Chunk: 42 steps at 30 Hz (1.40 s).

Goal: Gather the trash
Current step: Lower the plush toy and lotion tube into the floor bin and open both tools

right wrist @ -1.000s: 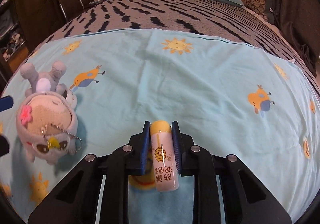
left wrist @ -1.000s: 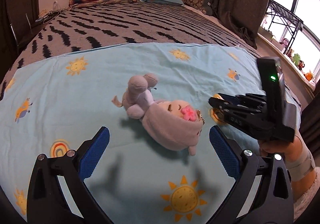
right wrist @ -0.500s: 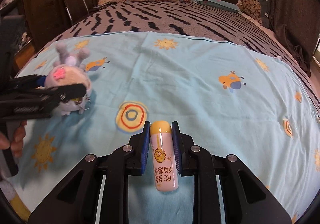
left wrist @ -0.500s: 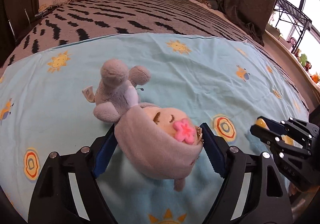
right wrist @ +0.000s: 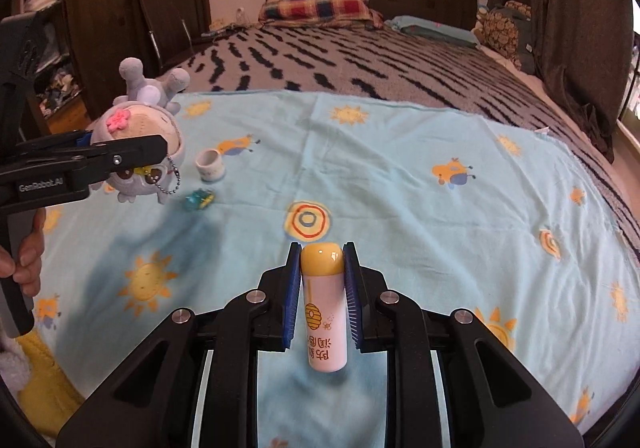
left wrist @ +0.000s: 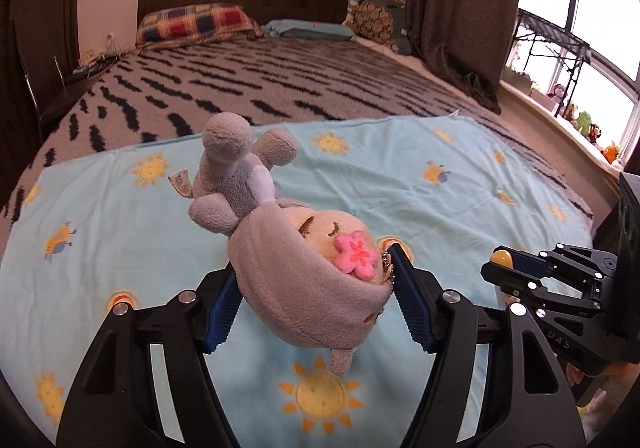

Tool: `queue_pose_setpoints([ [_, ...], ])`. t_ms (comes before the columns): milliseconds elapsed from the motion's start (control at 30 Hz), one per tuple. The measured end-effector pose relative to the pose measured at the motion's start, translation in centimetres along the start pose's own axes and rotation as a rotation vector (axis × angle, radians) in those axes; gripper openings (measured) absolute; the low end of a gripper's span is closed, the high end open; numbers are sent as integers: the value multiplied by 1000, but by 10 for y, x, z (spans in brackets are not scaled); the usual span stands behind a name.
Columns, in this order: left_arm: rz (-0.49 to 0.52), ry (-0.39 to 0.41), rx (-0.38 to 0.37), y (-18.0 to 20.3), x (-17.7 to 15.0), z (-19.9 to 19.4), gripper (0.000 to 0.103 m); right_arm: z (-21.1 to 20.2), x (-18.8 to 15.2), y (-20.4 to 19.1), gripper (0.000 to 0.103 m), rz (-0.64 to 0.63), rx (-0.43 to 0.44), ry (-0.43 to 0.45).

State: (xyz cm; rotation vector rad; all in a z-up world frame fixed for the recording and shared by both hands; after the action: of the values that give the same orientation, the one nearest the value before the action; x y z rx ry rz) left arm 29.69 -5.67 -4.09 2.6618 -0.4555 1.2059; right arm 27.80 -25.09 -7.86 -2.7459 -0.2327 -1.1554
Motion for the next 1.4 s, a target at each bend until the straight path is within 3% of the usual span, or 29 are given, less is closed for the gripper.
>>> queue_pose_setpoints([
  [300,17,55,-41,32,-53,-80,66,-65,-32,-23,22,2,21,47],
  [667,128,28,-67,79,-140,-122,66,-116,-104,-39,22,25,51,51],
  [1033,145,-142,-196,115,-241,-108,66,-97,-198,-39,22,104,79,-61],
  [1400,141,-307,-178,115,-318,-55,65,-46,-272,-44,22,182,80,-178],
])
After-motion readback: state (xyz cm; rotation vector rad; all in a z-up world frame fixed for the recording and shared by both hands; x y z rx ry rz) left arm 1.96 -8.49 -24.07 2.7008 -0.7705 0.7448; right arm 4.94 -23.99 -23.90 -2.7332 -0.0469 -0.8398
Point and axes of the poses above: each gripper's, at about its wrist camera, not at the fingertips, and z roughly the way its jaws point, y to its right, x to its top, the point moved 6 cm from there along z, roughly the way its jaws point, and after that the axes turned 7 degrees about z, right-handed, at the moved point
